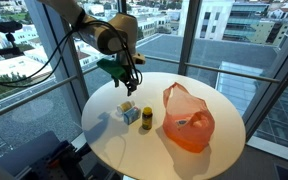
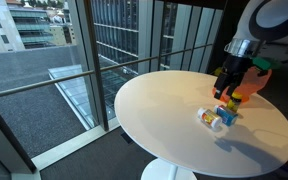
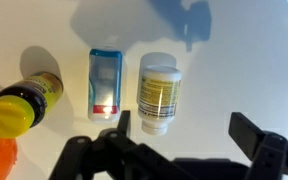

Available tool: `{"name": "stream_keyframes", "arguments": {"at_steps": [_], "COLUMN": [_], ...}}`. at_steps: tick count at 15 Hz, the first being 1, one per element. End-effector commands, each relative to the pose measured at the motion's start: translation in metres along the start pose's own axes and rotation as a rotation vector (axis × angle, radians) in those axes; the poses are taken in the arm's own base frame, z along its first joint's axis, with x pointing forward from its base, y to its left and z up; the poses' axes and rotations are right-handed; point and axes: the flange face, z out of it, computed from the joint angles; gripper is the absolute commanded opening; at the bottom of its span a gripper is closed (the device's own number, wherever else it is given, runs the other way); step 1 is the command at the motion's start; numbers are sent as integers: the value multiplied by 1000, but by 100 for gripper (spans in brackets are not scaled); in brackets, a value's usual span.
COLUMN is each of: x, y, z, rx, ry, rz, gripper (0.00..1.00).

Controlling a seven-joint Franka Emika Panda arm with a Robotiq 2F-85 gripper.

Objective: Take the white and orange bottle out of the plastic bag and put it on the table

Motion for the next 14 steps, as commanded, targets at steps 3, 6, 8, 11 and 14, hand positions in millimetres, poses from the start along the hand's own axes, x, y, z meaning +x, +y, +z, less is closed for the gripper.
{"name": "stream_keyframes", "arguments": {"at_steps": [3, 6, 8, 11, 14], "x": [-19, -24, -25, -23, -23], "y": [6, 9, 11, 15, 13], "z": [-80, -116, -136, -156, -149], "rx": [-4, -38, -74, -109, -95], "ry": [32, 57, 85, 109, 116], "rz": [4, 18, 17, 27, 7], "gripper": [100, 100, 100, 100, 100]}}
